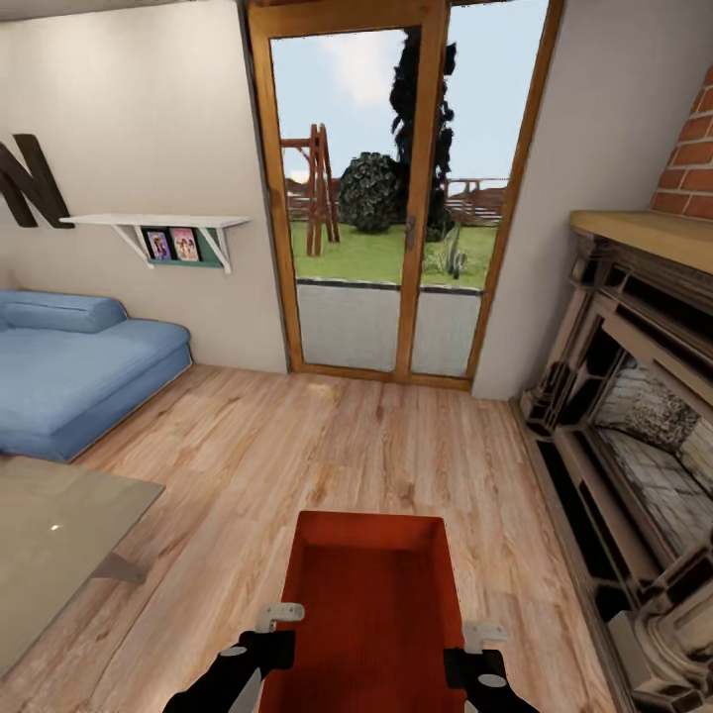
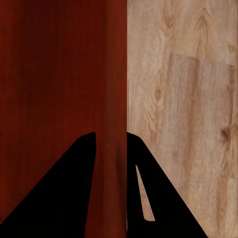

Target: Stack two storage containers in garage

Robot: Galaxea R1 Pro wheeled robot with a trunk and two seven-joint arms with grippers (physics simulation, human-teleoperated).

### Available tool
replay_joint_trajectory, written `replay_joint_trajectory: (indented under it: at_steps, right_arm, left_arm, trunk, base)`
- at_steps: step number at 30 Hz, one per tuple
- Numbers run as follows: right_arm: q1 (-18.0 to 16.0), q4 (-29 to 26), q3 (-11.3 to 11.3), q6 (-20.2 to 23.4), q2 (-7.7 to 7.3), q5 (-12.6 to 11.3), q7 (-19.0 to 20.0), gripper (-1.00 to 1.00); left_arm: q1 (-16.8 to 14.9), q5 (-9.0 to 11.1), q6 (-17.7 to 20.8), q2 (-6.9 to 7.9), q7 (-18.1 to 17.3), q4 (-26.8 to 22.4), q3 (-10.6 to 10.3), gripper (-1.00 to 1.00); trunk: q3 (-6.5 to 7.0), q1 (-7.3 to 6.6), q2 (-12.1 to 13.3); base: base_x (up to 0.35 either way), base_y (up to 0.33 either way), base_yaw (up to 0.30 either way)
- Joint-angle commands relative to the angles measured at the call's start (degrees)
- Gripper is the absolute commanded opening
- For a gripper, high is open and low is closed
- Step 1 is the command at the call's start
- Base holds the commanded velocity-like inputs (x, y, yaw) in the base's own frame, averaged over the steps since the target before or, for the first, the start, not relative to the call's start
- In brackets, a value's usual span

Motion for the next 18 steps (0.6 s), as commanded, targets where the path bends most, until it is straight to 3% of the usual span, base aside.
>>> replay_joint_trajectory:
  at_steps: [1, 18]
  right_arm:
    - [-0.03, 0.02, -0.03, -0.15, -0.67, -0.47, -0.48, -1.00]
    - [-0.03, 0.02, -0.03, -0.15, -0.67, -0.45, -0.48, -1.00]
  left_arm:
    - [-0.06, -0.81, 0.36, 0.28, 0.76, -0.21, 0.91, -1.00]
    - [-0.06, -0.81, 0.35, 0.38, 0.74, -0.21, 0.96, -1.00]
  trunk:
    - [-0.10, 0.02, -0.09]
    - [-0.10, 0.02, -0.09]
  base:
    - [0.000, 0.000, 0.270]
    - [0.000, 0.000, 0.270]
